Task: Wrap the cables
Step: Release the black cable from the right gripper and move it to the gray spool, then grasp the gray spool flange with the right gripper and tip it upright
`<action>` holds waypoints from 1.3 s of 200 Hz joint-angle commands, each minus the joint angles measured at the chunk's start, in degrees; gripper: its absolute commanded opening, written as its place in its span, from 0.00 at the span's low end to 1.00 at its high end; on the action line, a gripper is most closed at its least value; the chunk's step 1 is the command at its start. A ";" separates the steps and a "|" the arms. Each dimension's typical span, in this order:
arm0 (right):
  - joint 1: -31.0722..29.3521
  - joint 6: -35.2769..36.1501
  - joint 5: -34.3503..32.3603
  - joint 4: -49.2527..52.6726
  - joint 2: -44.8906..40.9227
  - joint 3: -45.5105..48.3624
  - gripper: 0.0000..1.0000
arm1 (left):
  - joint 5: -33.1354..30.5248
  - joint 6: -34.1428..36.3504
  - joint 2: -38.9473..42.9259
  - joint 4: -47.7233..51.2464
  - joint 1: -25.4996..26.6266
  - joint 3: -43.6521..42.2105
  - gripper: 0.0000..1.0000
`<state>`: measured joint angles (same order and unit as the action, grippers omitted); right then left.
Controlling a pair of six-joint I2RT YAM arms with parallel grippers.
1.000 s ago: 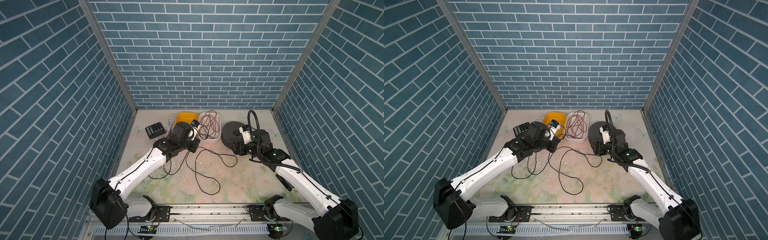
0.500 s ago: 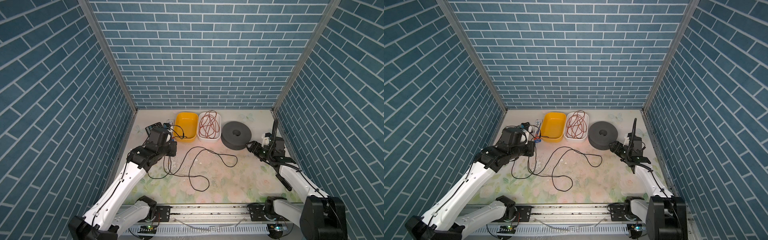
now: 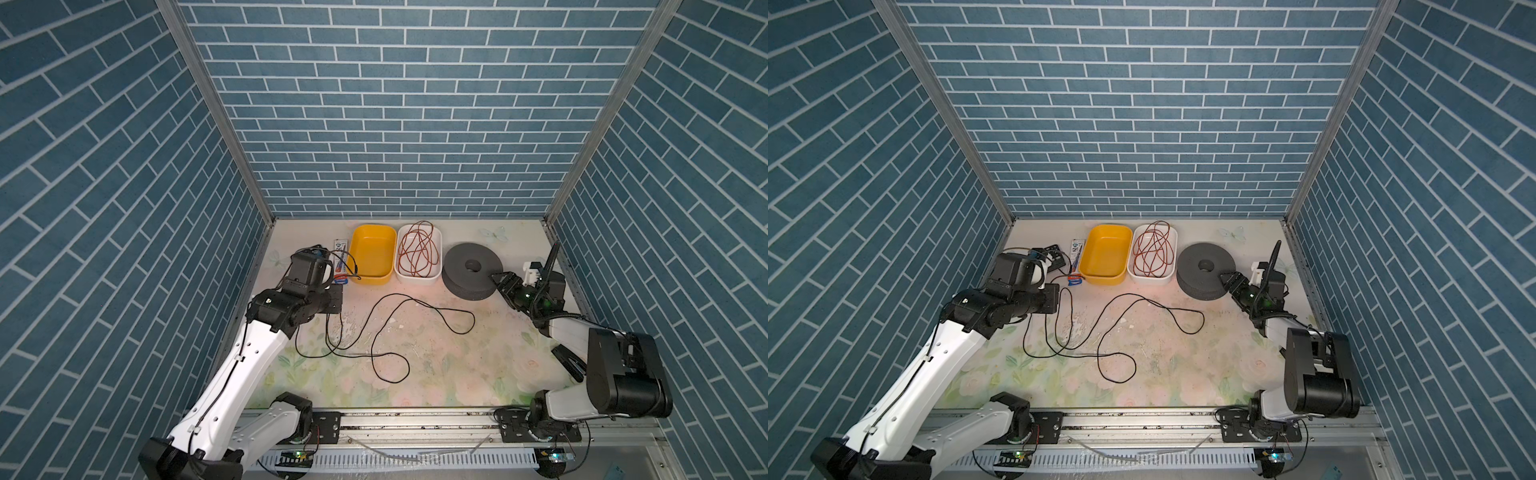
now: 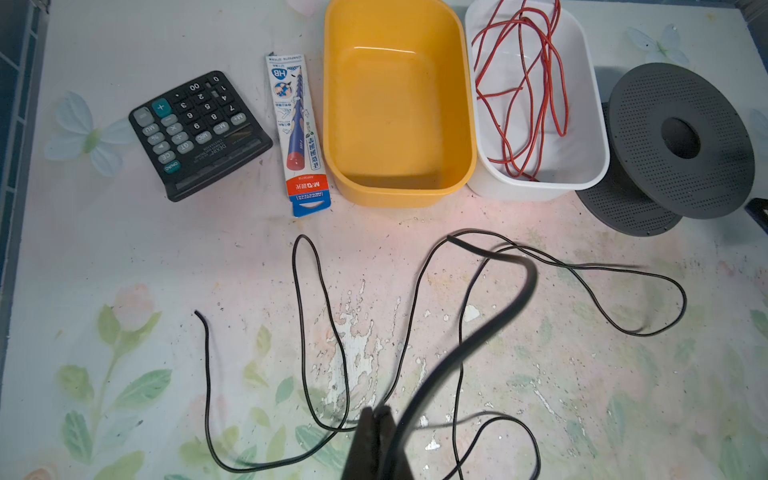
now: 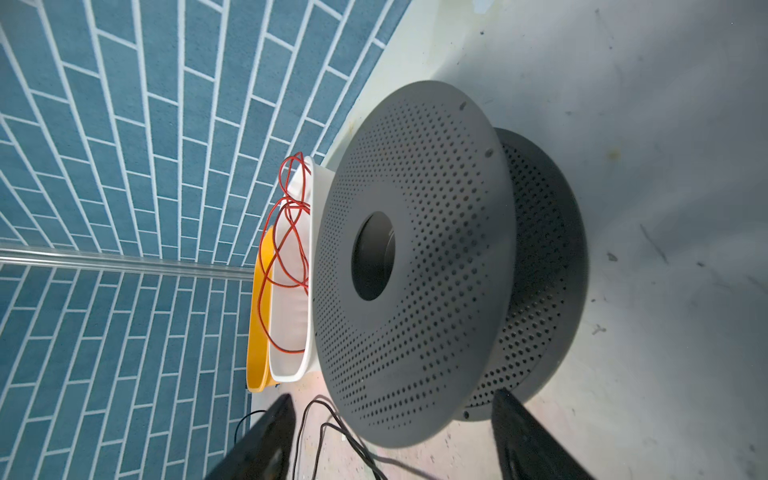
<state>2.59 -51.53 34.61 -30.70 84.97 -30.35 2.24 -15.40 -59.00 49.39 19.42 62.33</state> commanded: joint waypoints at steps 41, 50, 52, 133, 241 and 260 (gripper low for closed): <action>0.33 -16.15 4.30 -33.12 16.43 -0.43 0.71 | 2.04 1.47 -0.50 -1.74 -0.61 -1.36 0.02; 0.31 -18.63 4.86 -38.20 19.94 -1.05 0.69 | 3.29 1.18 -0.85 -2.41 -0.61 -1.73 0.02; 0.31 -18.84 4.90 -38.73 20.40 -1.13 0.69 | 3.56 1.14 -0.85 -2.55 -0.61 -1.82 0.02; 0.23 -21.95 3.63 -49.37 30.20 -3.73 0.51 | 4.75 0.37 -0.83 -3.57 -0.61 -2.93 0.01; -0.21 -10.41 0.85 -19.39 8.24 -2.56 0.00 | 8.02 -0.68 3.96 -1.36 -0.52 -2.60 0.00; -2.38 0.47 -5.73 4.25 -3.52 -6.16 0.00 | 8.60 -0.86 5.58 -1.86 -0.53 -3.31 0.00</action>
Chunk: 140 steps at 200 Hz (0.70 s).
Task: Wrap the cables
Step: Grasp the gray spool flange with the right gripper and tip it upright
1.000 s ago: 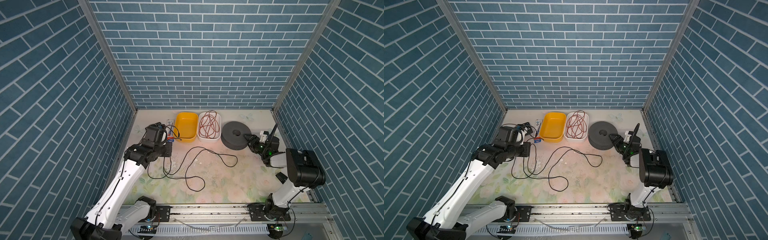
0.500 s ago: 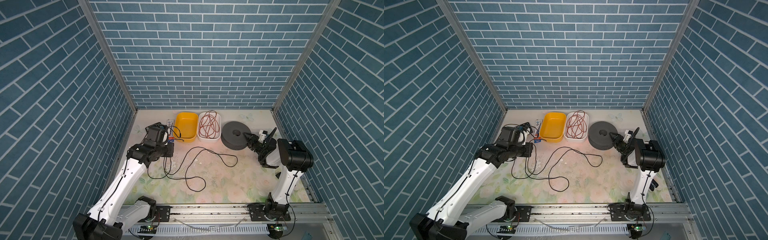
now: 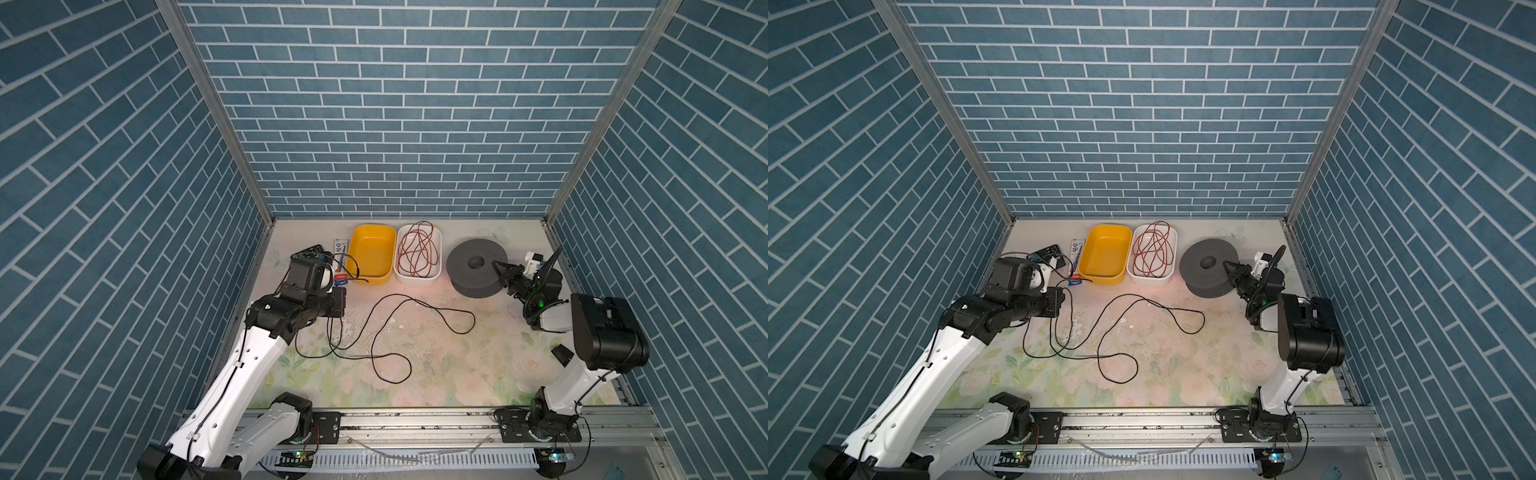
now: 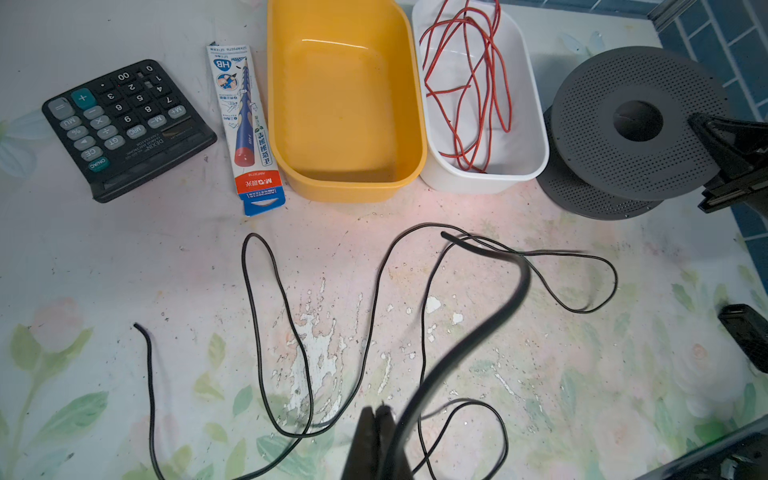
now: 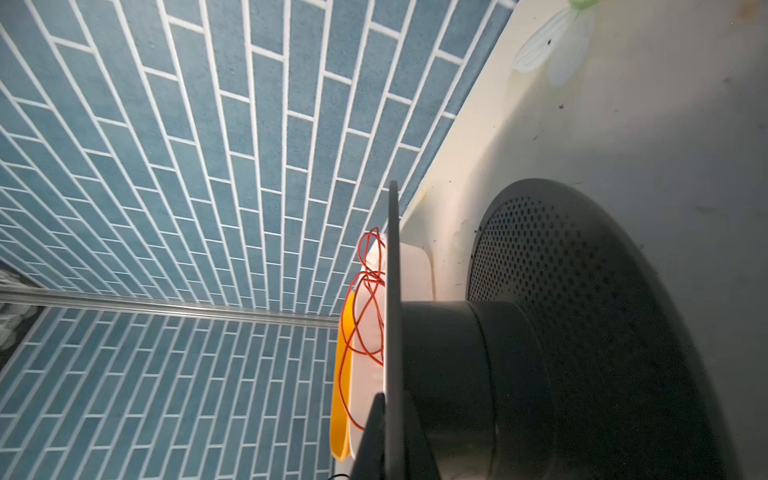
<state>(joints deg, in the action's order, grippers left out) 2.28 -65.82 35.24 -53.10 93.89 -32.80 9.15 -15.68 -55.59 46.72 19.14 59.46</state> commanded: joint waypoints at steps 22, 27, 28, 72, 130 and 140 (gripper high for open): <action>-6.25 24.03 -15.53 45.26 -20.88 -9.08 0.00 | 4.28 -1.19 2.71 -1.13 -0.31 -1.64 0.00; -7.09 25.52 -17.19 48.49 -21.69 -10.43 0.00 | 5.26 -1.67 2.75 -1.88 -0.21 -1.94 0.00; -7.24 25.85 -17.52 49.08 -21.80 -10.66 0.00 | 5.48 -1.83 2.72 -2.02 -0.23 -2.00 0.00; -15.71 34.93 -29.80 66.28 -20.59 -21.50 0.00 | 16.82 -9.01 3.21 -13.47 0.09 -6.50 0.00; -27.46 38.12 -47.31 74.02 -15.10 -31.48 0.00 | 16.37 -8.41 3.27 -14.69 0.15 -7.13 0.00; -29.16 38.46 -48.03 73.30 -14.11 -32.36 0.00 | 16.34 -8.07 2.79 -14.34 0.19 -6.78 0.00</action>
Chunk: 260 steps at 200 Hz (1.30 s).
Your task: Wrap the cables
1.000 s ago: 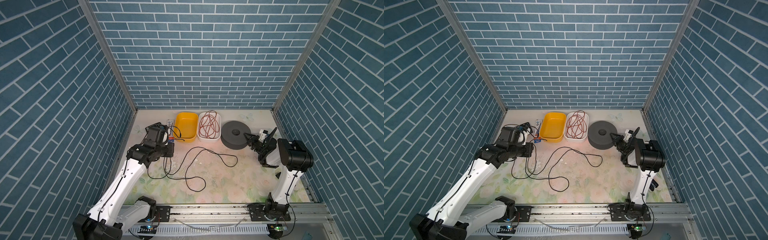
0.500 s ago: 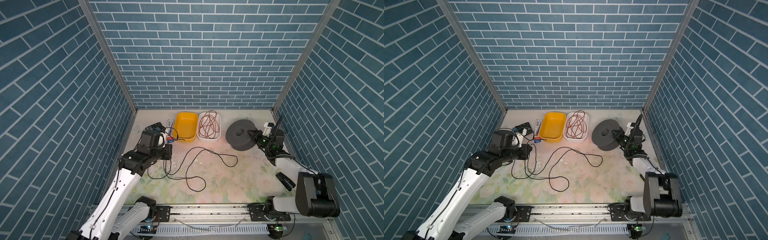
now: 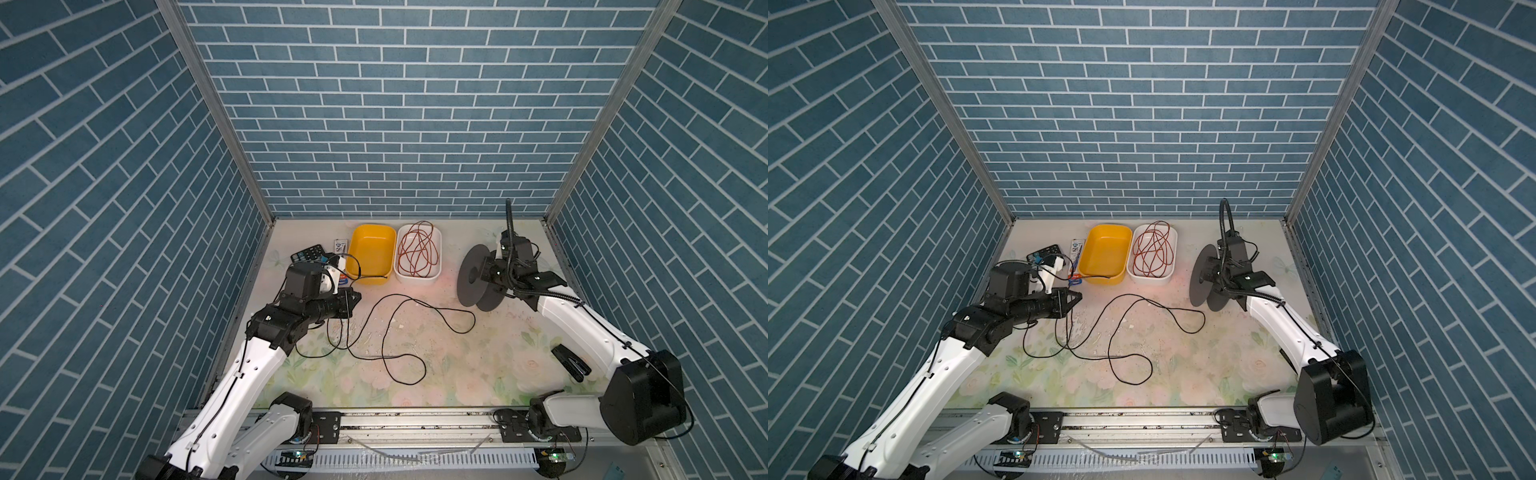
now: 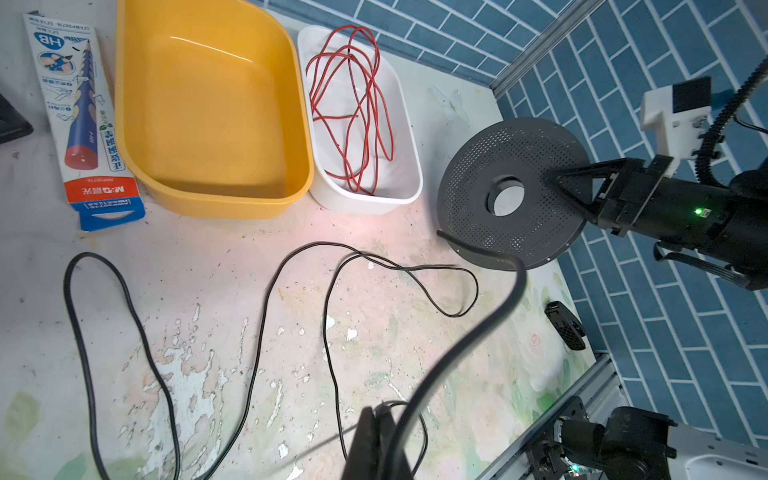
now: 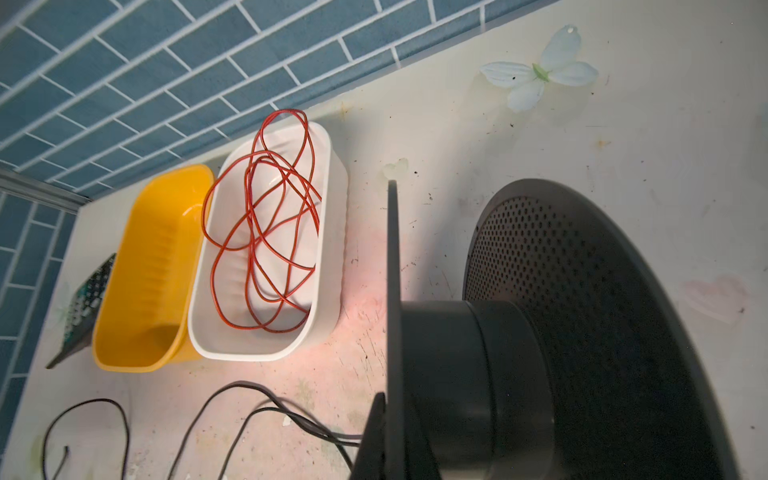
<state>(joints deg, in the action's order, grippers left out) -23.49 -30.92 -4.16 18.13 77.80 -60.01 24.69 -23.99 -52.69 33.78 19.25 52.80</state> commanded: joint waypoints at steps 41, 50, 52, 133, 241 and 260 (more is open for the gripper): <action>-8.86 3.17 -14.82 2.21 8.42 -10.81 0.00 | 1.16 0.10 -0.36 -1.62 0.09 -0.44 0.00; -10.20 3.40 -17.23 2.33 9.70 -12.05 0.00 | 1.16 0.08 -0.14 -1.85 0.07 -0.83 0.00; -10.42 3.47 -17.80 2.36 10.08 -12.30 0.00 | 1.15 0.02 -0.20 -1.96 0.04 -0.91 0.00; -13.08 1.54 -18.64 -0.16 14.91 -13.85 0.00 | 0.97 0.51 -1.10 -2.01 0.09 -1.29 0.00; -13.78 1.74 -19.17 -2.24 15.78 -12.59 0.12 | 1.49 -0.09 -2.33 -4.03 0.03 -2.34 0.00; -13.85 1.74 -18.87 -2.30 15.97 -12.60 0.16 | 1.64 -0.09 -2.25 -4.17 0.03 -2.51 0.00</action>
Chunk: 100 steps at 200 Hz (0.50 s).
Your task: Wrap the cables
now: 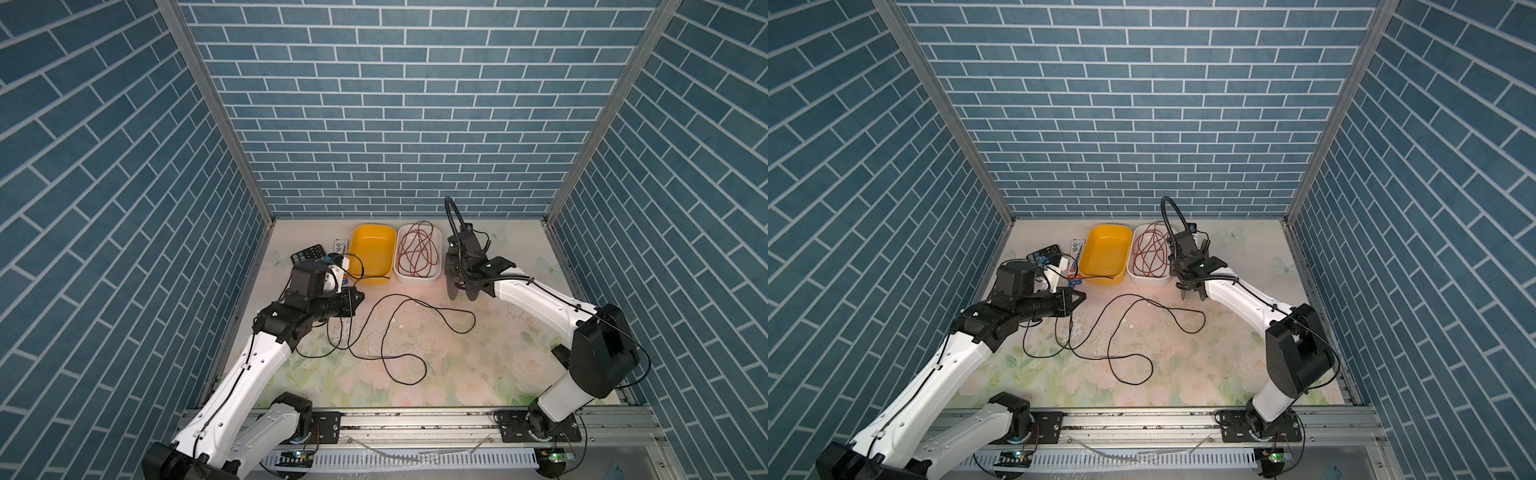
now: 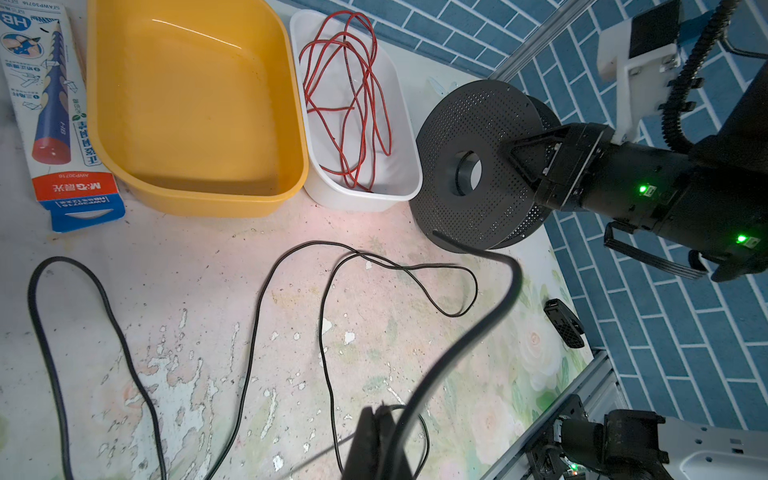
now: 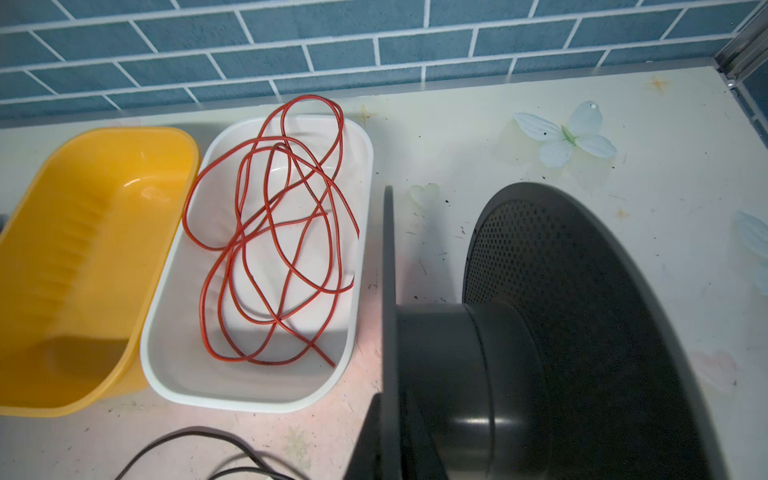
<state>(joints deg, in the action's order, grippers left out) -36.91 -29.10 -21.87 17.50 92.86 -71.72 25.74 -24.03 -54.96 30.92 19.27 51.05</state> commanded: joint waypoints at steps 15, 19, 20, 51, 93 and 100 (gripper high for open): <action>-0.43 -0.08 -0.83 -1.68 1.12 -0.94 0.17 | 0.47 -0.04 0.03 -1.30 0.03 -0.86 0.00; -0.45 -0.03 -0.81 -1.67 1.10 -0.96 0.18 | 0.47 -0.05 0.03 -1.34 0.06 -0.89 0.00; -0.45 -0.03 -0.81 -1.67 1.10 -0.96 0.18 | 0.46 -0.05 0.03 -1.36 0.06 -0.92 0.00; -0.45 0.01 -0.46 -1.68 1.36 -1.09 0.20 | 0.37 -0.04 0.12 -1.47 -0.01 -1.30 0.00; -0.54 0.45 0.30 -1.59 1.36 -1.23 0.30 | 0.47 -0.31 0.05 -1.78 0.06 -1.56 0.00; -0.54 0.45 0.25 -1.63 1.38 -1.23 0.32 | 0.50 -0.32 0.10 -1.89 -0.01 -1.65 0.00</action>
<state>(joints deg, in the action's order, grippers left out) -37.08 -29.08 -21.63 16.25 93.78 -71.75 25.80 -24.21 -54.98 30.11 19.27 50.30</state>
